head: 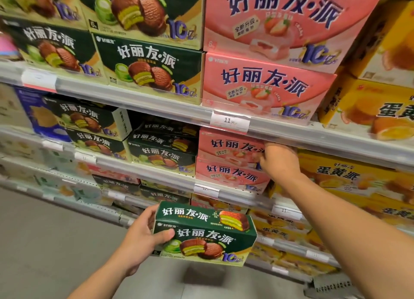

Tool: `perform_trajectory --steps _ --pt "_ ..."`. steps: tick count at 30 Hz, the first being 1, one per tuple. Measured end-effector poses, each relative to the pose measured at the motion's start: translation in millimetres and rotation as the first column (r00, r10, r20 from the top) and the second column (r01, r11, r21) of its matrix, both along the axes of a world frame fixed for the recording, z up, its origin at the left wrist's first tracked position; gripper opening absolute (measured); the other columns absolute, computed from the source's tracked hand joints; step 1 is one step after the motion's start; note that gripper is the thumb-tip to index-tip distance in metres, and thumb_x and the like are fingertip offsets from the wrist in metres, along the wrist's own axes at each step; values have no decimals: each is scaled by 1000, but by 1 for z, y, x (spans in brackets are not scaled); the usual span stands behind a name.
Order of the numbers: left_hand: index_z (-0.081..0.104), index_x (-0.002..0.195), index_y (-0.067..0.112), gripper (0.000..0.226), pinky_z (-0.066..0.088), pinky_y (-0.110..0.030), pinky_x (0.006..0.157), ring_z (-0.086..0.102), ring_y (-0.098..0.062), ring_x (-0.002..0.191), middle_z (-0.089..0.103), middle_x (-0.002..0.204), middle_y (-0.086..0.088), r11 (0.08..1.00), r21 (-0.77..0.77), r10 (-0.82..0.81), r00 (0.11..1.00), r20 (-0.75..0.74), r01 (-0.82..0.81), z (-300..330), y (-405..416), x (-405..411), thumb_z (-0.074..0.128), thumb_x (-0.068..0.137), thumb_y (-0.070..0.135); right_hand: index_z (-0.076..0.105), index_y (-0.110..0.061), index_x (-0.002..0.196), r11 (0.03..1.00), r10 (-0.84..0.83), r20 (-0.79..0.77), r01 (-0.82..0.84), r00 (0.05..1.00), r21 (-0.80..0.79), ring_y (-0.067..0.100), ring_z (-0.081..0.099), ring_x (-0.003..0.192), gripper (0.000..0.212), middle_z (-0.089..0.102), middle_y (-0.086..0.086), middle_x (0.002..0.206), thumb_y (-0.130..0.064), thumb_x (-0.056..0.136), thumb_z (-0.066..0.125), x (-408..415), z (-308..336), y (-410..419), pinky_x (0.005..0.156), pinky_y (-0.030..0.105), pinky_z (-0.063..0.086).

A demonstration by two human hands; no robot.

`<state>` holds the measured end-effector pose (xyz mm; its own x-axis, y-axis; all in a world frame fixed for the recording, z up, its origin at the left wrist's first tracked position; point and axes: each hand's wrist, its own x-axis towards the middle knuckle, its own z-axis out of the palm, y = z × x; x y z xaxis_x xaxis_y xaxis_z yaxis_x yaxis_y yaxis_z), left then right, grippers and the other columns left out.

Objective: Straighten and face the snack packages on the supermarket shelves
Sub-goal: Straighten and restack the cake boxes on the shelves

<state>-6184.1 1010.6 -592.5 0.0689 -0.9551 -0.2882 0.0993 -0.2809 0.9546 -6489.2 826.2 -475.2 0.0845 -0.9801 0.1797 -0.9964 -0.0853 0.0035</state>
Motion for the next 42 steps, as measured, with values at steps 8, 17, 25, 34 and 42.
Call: perform_trajectory --steps 8,17,25,34,42 --pt "58 116 27 59 56 -23 76 68 -14 103 72 112 2 1000 -12 23 1000 5 -23 3 -11 1 76 74 -9 36 -21 61 998 -19 -30 20 999 58 17 43 53 34 43 -4 59 -20 87 57 1 -1 -6 55 28 37" --pt "57 118 27 61 57 -23 75 69 -13 102 72 112 2 1000 0 15 1000 -20 -15 5 -18 2 77 73 -9 35 -22 61 997 -23 -44 26 999 73 16 46 56 36 44 -3 61 -25 90 56 0 2 -7 55 28 39" --pt "57 117 28 61 58 -25 75 69 -14 101 73 110 3 1000 9 17 1000 -21 -16 6 -16 1 77 73 -9 40 -21 62 996 -15 -72 22 997 90 13 46 54 34 48 -2 62 -27 92 54 0 1 -7 51 27 40" --pt "57 119 23 61 58 -25 74 70 -16 101 73 110 1 1000 6 10 1000 -7 -10 8 -21 3 76 72 -11 49 -16 85 998 51 -113 -53 992 -15 21 60 76 41 63 2 85 -56 91 49 8 4 10 73 40 48" --pt "61 113 30 58 58 -32 79 69 -19 102 73 111 1 999 -48 -16 1000 10 16 22 -46 16 77 71 -7 25 -20 151 859 506 44 -508 861 64 23 3 149 73 13 5 161 -65 94 26 35 -14 87 118 41 -3"
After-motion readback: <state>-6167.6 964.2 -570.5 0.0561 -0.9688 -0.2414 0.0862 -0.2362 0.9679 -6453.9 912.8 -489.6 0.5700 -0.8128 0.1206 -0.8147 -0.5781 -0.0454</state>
